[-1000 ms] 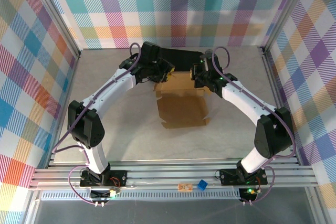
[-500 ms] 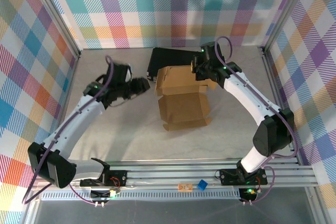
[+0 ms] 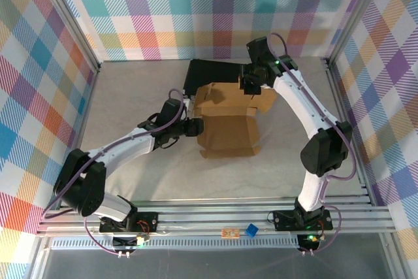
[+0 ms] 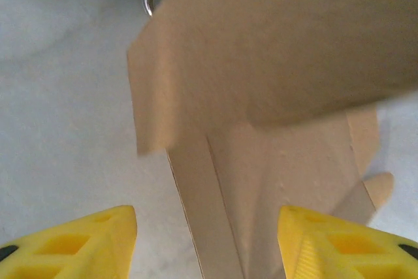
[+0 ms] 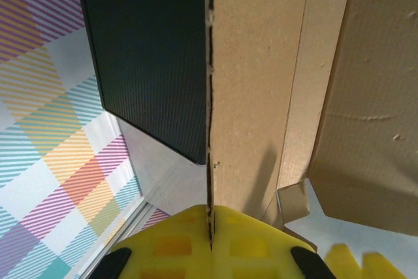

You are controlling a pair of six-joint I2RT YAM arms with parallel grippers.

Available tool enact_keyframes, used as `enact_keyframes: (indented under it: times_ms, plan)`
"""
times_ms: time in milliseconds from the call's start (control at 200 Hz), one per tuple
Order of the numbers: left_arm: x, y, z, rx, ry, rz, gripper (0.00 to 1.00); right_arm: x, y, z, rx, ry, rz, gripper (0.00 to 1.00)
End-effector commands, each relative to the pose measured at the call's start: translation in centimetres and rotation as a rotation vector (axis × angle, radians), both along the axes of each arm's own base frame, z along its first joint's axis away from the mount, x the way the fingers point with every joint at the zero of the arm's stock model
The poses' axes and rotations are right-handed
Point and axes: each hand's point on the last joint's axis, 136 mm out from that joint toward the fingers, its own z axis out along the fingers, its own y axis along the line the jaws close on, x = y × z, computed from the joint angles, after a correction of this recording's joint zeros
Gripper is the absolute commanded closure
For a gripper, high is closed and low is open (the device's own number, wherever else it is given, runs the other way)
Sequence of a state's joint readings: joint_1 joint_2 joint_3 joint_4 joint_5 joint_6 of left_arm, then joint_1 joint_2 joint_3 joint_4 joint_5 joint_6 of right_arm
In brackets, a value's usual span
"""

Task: Fold the paper box

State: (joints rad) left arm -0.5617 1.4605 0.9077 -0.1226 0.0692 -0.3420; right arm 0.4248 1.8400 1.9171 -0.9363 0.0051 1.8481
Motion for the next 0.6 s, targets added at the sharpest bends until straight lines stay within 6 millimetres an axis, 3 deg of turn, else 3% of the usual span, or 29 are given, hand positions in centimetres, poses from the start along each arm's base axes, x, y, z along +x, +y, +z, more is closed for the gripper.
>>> enact_keyframes:
  times_ms: [0, 180, 310, 460, 595]
  plan:
    - [2.7, -0.1, 1.7, 0.065, -0.170, -0.010, 0.41, -1.4, -0.7, 0.6, 0.004, 0.076, -0.017, 1.00]
    - [4.6, -0.5, 1.9, 0.098, -0.256, -0.008, 0.41, -1.6, -0.9, 1.0, 0.015, 0.090, -0.016, 1.00]
    - [5.9, -1.8, 2.0, 0.074, -0.291, -0.035, 0.45, -1.5, -1.2, 0.9, 0.017, 0.093, -0.020, 1.00]
    - [6.9, -3.1, 1.8, 0.042, -0.285, -0.053, 0.59, -1.1, -1.2, 1.2, 0.032, 0.081, -0.024, 1.00]
    - [7.2, -3.7, 2.3, 0.011, -0.287, -0.047, 0.79, -0.9, -1.3, 1.3, 0.036, 0.076, -0.027, 1.00]
